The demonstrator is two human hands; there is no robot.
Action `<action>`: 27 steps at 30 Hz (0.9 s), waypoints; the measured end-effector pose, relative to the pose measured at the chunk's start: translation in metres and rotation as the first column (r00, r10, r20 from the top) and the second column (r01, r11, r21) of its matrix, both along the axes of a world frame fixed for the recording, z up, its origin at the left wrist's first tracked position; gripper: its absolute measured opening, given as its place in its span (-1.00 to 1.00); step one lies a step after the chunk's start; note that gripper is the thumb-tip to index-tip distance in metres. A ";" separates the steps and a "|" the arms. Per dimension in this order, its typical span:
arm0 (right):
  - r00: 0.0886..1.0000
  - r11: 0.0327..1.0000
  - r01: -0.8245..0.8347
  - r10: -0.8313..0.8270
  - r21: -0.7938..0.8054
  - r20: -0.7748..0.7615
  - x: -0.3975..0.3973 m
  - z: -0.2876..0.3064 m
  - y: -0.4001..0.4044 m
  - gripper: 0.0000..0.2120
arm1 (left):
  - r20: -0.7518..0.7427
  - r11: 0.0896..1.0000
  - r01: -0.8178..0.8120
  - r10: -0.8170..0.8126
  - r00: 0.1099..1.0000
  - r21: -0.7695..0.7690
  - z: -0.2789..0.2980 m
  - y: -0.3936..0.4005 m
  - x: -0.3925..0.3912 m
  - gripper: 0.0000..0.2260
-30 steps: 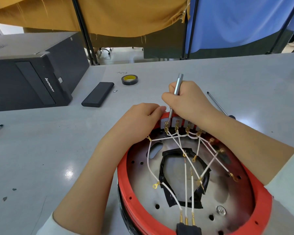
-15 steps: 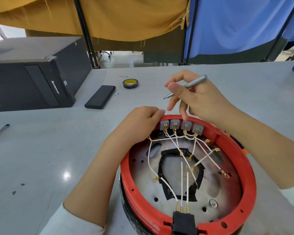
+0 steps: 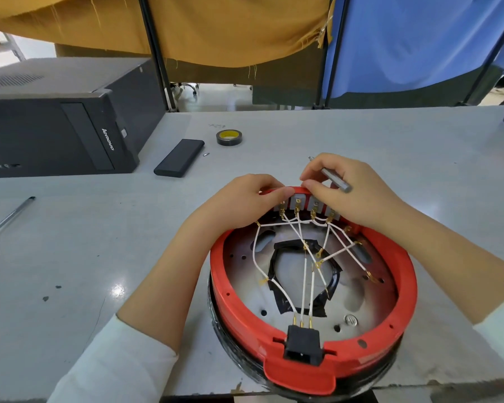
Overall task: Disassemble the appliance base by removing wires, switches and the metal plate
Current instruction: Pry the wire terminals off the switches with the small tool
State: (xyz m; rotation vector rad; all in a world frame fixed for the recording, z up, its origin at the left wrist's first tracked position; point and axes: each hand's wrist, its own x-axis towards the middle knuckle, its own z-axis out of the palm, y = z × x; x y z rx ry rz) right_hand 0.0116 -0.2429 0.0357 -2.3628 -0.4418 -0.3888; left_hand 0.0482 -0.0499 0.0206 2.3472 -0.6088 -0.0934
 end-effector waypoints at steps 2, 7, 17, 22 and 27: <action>1.000 1.000 0.012 -0.012 -0.002 -0.007 0.002 -0.001 0.001 -0.95 | -0.002 1.000 0.016 -0.016 1.000 0.006 0.001 0.000 0.000 -0.76; 1.000 0.997 -0.004 0.006 0.082 -0.023 0.004 0.006 0.004 -0.68 | -0.009 0.999 0.025 -0.025 1.000 0.033 0.006 -0.004 0.004 -0.74; 0.983 0.897 0.110 -0.034 0.427 -0.182 0.029 0.007 0.025 -0.60 | 0.024 0.999 0.045 -0.045 0.999 0.023 0.009 -0.003 0.015 -0.76; 0.993 0.874 0.072 -0.018 0.480 -0.117 0.032 0.003 0.022 -0.60 | 0.007 1.000 0.025 -0.025 1.000 -0.005 0.005 -0.003 0.021 -0.77; 0.994 0.915 0.102 -0.081 0.390 -0.070 0.038 -0.004 0.022 -0.62 | -0.016 0.996 0.008 -0.009 1.000 -0.091 0.002 -0.001 0.021 -0.84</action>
